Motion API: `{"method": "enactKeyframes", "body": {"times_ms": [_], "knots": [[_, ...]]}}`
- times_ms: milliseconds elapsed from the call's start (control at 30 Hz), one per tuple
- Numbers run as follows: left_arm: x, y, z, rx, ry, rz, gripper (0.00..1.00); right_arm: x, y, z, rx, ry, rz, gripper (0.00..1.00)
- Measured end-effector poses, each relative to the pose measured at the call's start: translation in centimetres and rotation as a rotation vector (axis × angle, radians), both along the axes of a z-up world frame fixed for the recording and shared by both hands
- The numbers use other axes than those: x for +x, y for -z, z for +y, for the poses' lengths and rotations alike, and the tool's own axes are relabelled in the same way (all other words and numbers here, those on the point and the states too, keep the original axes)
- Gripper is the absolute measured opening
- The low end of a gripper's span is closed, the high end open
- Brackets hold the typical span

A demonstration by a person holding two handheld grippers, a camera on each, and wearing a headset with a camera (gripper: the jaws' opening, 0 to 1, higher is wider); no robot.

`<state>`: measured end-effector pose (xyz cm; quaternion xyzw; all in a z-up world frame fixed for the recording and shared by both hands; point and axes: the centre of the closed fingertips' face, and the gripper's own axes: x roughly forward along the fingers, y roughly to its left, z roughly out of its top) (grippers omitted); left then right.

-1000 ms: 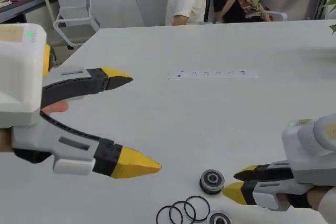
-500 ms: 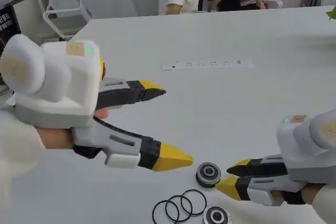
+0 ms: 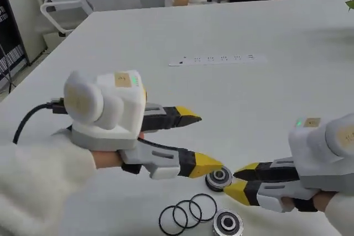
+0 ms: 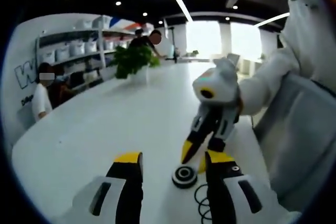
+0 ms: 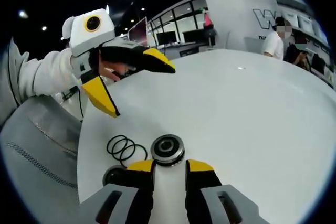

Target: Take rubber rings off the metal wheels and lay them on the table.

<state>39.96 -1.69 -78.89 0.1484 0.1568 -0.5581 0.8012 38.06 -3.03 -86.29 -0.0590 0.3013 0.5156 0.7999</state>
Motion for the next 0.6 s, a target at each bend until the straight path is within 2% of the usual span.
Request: {"method": "enactKeyframes", "body": {"times_ms": [33, 67, 133, 200, 333, 600], "knots": [[0.2, 0.5, -0.3, 0.006, 0.002, -0.007, 0.45, 0.0, 0.0, 0.0, 0.001, -0.001, 0.0, 0.19], [0.2, 0.9, -0.4, 0.008, -0.002, -0.001, 0.44, 0.0, 0.1, 0.0, -0.001, -0.001, -0.001, 0.19], [-0.1, 2.0, -0.8, 0.015, 0.0, 0.043, 0.44, 0.0, 0.1, 0.0, -0.003, -0.005, -0.01, 0.18], [-0.2, 2.5, -1.0, 0.019, 0.002, 0.036, 0.43, -0.1, 0.1, 0.0, -0.006, -0.009, -0.012, 0.18], [-0.2, 3.5, -1.0, 0.036, -0.001, 0.049, 0.41, -0.1, 0.1, 0.1, 0.003, -0.008, -0.005, 0.18], [-0.2, 4.7, -1.0, 0.055, -0.017, 0.054, 0.3, -0.2, 0.1, 0.1, 0.001, -0.015, -0.017, 0.16]]}}
